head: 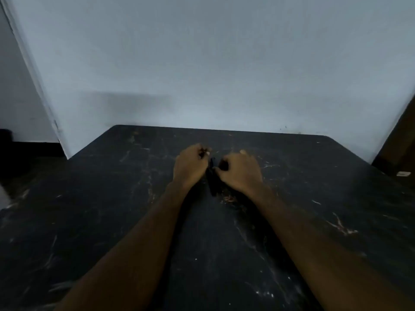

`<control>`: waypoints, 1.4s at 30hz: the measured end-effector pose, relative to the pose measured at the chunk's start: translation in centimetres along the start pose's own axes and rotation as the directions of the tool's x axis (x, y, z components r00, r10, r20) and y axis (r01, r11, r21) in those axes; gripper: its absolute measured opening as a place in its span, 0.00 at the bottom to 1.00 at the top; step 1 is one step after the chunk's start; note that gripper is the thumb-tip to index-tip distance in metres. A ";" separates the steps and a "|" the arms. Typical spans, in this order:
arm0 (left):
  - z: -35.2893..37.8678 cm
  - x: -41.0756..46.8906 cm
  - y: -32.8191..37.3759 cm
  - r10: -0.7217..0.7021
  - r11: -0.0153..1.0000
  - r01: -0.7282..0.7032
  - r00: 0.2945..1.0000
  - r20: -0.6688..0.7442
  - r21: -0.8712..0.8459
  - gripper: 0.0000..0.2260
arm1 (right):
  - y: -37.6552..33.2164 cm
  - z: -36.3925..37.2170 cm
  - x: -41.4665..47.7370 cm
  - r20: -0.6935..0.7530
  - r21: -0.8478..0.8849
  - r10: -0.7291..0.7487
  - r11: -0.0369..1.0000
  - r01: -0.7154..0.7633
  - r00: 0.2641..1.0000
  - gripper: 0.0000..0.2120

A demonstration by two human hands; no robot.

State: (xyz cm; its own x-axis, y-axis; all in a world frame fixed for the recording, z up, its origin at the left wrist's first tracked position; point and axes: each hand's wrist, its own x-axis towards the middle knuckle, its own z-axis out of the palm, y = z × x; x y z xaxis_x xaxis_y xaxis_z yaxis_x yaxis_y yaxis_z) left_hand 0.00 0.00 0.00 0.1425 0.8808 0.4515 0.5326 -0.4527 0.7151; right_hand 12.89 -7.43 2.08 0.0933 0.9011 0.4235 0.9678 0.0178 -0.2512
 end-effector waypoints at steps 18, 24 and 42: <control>0.3 0.6 -0.2 -0.091 0.995 0.092 0.996 0.018 -0.039 0.07 | 0.7 -0.5 -0.1 -0.031 0.254 0.238 0.941 -0.223 0.971 0.22; -0.5 -0.1 1.5 -0.141 0.877 0.151 0.988 0.056 -0.455 0.14 | 1.9 -0.5 0.0 -0.091 0.424 0.110 0.904 -0.061 0.990 0.12; -1.4 -0.4 1.9 -0.115 0.754 0.129 0.991 0.064 -0.644 0.11 | 3.0 0.1 0.5 -0.198 0.169 -0.153 0.968 0.188 0.968 0.11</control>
State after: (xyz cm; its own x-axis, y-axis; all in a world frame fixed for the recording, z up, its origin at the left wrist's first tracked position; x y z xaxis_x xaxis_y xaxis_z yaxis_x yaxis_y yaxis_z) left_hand -0.17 -1.41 1.90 0.1331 0.9343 0.3308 -0.1167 -0.3167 0.9413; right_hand 15.85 -6.92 1.47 -0.0115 0.7839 0.6208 0.9144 0.2595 -0.3106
